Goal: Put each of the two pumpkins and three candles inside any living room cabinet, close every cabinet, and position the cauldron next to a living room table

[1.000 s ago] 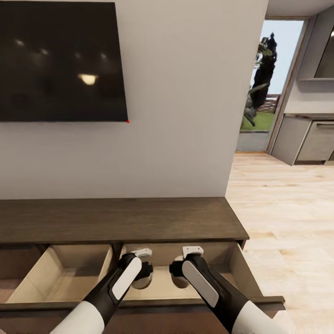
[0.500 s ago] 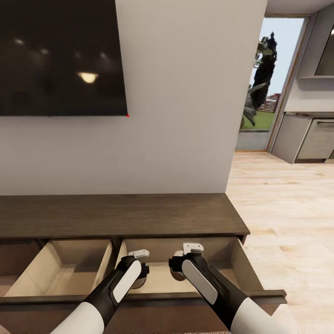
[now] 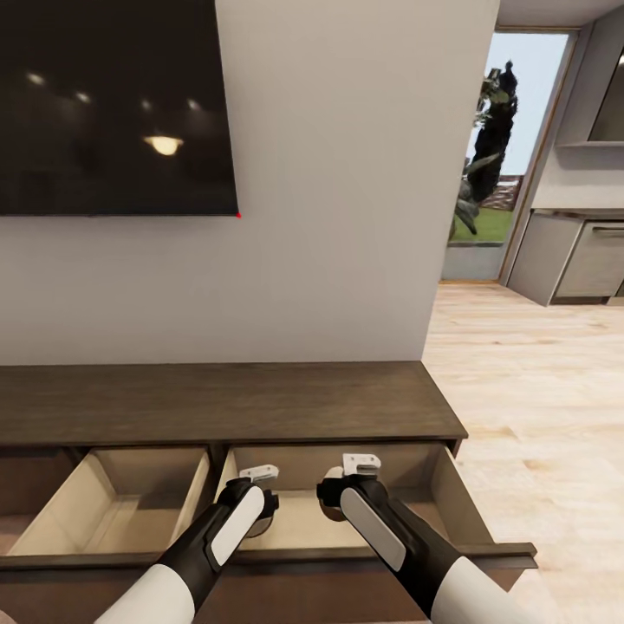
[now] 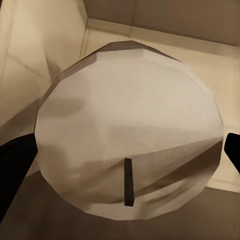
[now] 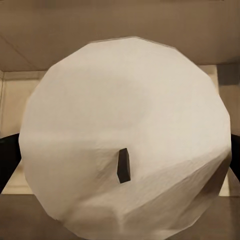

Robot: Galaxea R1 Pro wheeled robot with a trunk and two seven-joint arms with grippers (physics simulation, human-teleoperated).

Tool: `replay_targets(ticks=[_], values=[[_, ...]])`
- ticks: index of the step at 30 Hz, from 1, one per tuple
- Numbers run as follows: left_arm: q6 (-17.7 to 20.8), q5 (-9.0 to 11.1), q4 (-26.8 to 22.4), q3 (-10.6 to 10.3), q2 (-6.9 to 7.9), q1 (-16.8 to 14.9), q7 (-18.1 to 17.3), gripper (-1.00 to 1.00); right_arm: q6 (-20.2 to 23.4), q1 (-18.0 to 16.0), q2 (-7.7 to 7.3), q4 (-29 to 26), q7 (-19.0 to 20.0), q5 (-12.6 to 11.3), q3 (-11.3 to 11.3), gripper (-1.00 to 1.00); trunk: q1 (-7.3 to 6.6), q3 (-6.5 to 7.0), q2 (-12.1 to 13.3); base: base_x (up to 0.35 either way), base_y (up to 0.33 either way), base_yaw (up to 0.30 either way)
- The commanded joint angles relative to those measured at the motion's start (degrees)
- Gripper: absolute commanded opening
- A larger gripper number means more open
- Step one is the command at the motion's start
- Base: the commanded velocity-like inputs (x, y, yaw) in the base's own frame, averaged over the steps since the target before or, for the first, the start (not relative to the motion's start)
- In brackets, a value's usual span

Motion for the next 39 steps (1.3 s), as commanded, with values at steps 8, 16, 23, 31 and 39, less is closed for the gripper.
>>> replay_targets(ticks=[8,16,23,31,39], values=[[0.02,0.49,-0.07,-0.2,0.07,-0.05,0.6,-1.0,0.1,-0.06,-0.05,-0.02,-0.48,-0.39,0.06,-1.0,-0.01,-0.06,-0.03,0.068,0.0,0.0],[-0.04,0.49,-0.42,-0.26,0.03,-0.05,0.56,-1.0,0.1,-0.06,-0.06,-0.02,-0.48,-0.41,0.09,-1.0,0.43,-0.42,-0.83,0.003,0.0,0.0],[-1.68,0.51,-0.68,-0.41,-0.04,-0.05,0.52,-1.0,0.06,-0.06,-0.07,-0.02,-0.48,-0.39,0.06,-1.0,1.97,-1.68,-3.64,0.0,0.0,0.0],[-2.37,0.4,-0.94,-0.99,-0.46,-0.12,-0.53,-1.0,0.05,-0.06,-0.14,-0.03,-0.48,-0.35,0.06,-1.0,3.34,-3.2,-6.07,0.0,0.0,0.0],[-3.45,-4.84,-0.95,-0.97,-0.49,-0.13,-4.79,-1.0,-0.45,-0.06,-0.07,-0.18,-0.48,-0.24,0.06,-1.0,3.54,-4.97,-6.17,0.0,0.0,0.0]])
